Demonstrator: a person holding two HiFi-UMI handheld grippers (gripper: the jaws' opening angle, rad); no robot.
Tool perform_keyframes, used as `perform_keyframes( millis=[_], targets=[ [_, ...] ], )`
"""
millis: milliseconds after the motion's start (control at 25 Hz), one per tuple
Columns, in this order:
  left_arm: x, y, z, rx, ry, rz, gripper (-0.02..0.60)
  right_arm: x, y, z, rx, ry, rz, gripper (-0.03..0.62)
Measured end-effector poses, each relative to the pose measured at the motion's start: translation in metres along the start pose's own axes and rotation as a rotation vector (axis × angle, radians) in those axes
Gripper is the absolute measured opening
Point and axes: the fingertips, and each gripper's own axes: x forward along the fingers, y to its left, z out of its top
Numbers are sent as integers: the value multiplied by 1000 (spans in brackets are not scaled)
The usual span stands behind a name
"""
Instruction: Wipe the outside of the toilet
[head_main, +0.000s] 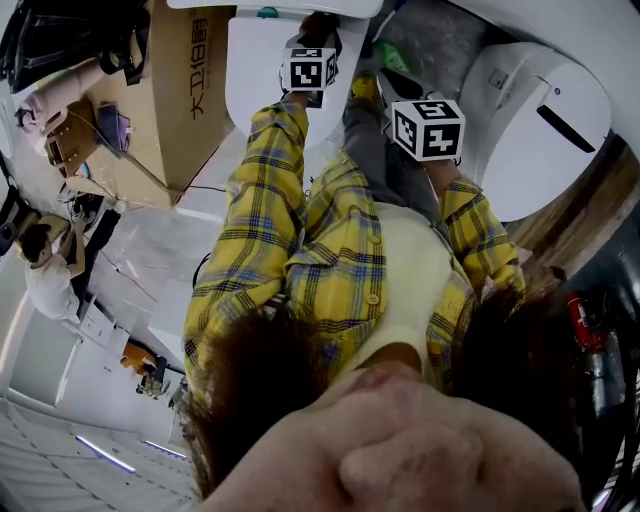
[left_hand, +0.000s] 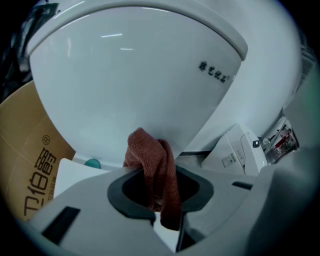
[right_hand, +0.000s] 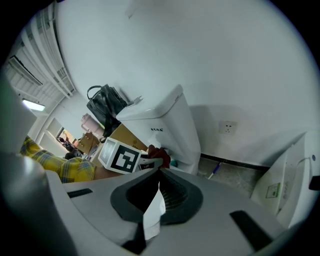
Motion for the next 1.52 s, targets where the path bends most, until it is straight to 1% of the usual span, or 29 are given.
perform_keyframes(
  millis=[160, 320, 480, 760, 1000, 1120, 1320, 1520],
  targets=[
    [6, -24, -3, 43, 27, -51, 98, -8, -6, -3, 22, -17, -18, 26],
    [10, -42, -4, 66, 42, -83, 98, -15, -12, -7, 40, -31, -28, 26],
    [12, -60, -5, 110, 60, -115, 98, -24, -18, -10, 57, -44, -41, 26],
    [13, -86, 3, 133, 54, -151, 98, -38, -27, -13, 72, -65, -53, 26],
    [7, -105, 16, 160, 25, -184, 98, -46, -30, -14, 69, -75, -55, 26],
    [-2, -114, 23, 159, 2, -196, 98, -50, -31, -14, 69, -83, -50, 26],
    [-26, -128, 27, 155, -37, -218, 98, -61, -31, -11, 62, -99, -46, 26],
    [-60, -132, 35, 129, -104, -208, 98, -71, -30, -2, 55, -130, -36, 26]
  ],
)
